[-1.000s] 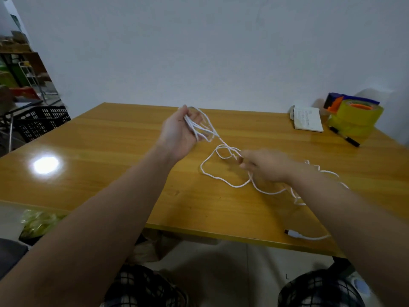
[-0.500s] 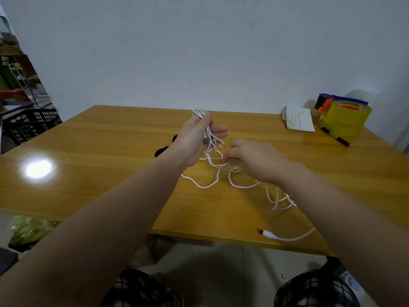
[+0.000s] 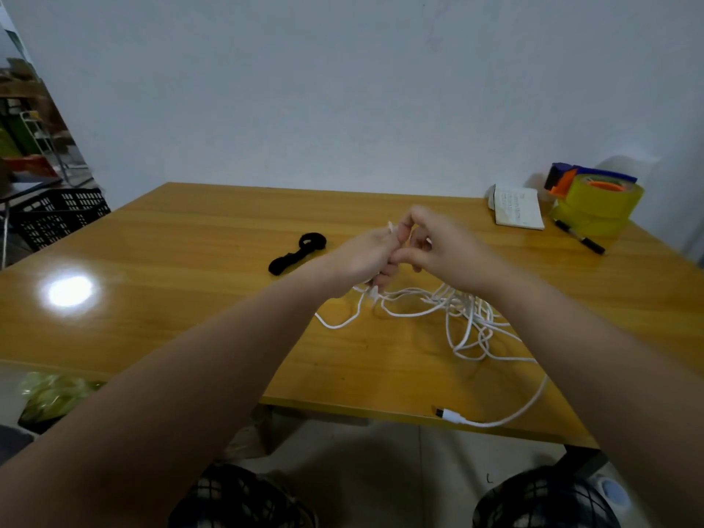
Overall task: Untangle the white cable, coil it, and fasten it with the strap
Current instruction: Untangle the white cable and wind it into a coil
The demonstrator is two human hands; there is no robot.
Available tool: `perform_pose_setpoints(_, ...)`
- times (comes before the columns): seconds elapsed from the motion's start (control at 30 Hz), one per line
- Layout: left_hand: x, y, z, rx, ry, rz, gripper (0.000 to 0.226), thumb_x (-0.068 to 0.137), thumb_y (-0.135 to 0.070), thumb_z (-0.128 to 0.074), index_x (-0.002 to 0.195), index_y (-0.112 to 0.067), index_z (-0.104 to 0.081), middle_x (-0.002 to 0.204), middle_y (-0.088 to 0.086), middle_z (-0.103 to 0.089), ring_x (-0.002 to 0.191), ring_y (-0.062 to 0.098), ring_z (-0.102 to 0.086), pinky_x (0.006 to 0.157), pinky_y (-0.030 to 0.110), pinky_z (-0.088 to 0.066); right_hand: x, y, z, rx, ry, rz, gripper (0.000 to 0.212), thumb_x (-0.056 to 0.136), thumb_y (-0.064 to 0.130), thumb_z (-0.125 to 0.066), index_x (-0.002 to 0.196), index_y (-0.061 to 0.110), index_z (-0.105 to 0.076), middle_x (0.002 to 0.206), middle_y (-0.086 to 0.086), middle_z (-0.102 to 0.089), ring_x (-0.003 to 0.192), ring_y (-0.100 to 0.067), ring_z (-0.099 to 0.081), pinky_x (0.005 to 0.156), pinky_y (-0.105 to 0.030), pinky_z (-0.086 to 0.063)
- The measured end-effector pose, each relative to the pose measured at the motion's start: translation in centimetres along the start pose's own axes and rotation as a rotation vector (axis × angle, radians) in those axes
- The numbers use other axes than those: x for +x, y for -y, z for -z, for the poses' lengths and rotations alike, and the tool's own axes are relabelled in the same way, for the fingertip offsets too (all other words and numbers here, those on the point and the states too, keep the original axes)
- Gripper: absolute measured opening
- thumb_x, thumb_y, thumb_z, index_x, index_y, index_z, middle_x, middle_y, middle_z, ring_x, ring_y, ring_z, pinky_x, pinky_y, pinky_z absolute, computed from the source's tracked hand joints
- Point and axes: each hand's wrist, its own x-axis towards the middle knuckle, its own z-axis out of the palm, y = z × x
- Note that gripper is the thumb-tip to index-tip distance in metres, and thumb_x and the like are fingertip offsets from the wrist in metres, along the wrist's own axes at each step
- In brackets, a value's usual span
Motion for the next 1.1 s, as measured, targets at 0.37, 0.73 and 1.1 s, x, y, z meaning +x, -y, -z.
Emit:
perform_pose_setpoints(0.37, -2.5, 3.1, 3.7, 0.303, -0.277, 0.001, 0.031, 0.089, -0.047, -0.058, 0.081, -0.019, -0.069, 0.038, -0.012, -0.040, 0.037, 0.002, -0.037, 0.039, 0.020, -0.030, -2.8, -3.2, 2.7, -0.541, 0.098, -0.187, 0.052, 0.078, 0.071, -0.042, 0.066, 0.022, -0.052, 0.062, 0.006, -0.051, 0.064, -0.014, -0.049, 0.057, -0.034, -0.037)
perform_pose_setpoints(0.73, -3.5, 5.8, 5.5, -0.137, -0.598, 0.104, 0.039, 0.094, -0.041, -0.052, 0.064, -0.018, -0.043, 0.056, 0.000, -0.029, 0.045, 0.014, -0.025, 0.043, 0.022, -0.021, -3.5, -6.3, 2.0, -0.580, 0.020, -0.628, 0.038, 0.092, 0.025, -0.049, 0.129, 0.023, -0.052, 0.132, -0.012, -0.051, 0.122, -0.031, -0.046, 0.100, -0.042, -0.036)
perform_pose_setpoints(1.1, -3.3, 1.6, 4.0, -0.575, -0.316, -0.039, 0.039, 0.096, -0.045, -0.044, 0.066, -0.024, -0.030, 0.044, -0.011, -0.020, 0.034, 0.003, -0.014, 0.038, 0.015, -0.008, -0.1, 0.4, -4.0, -0.159, 0.082, -0.240, 0.025, 0.079, 0.042, -0.066, 0.097, 0.023, -0.063, 0.074, 0.005, -0.059, 0.078, -0.019, -0.058, 0.079, -0.034, -0.043)
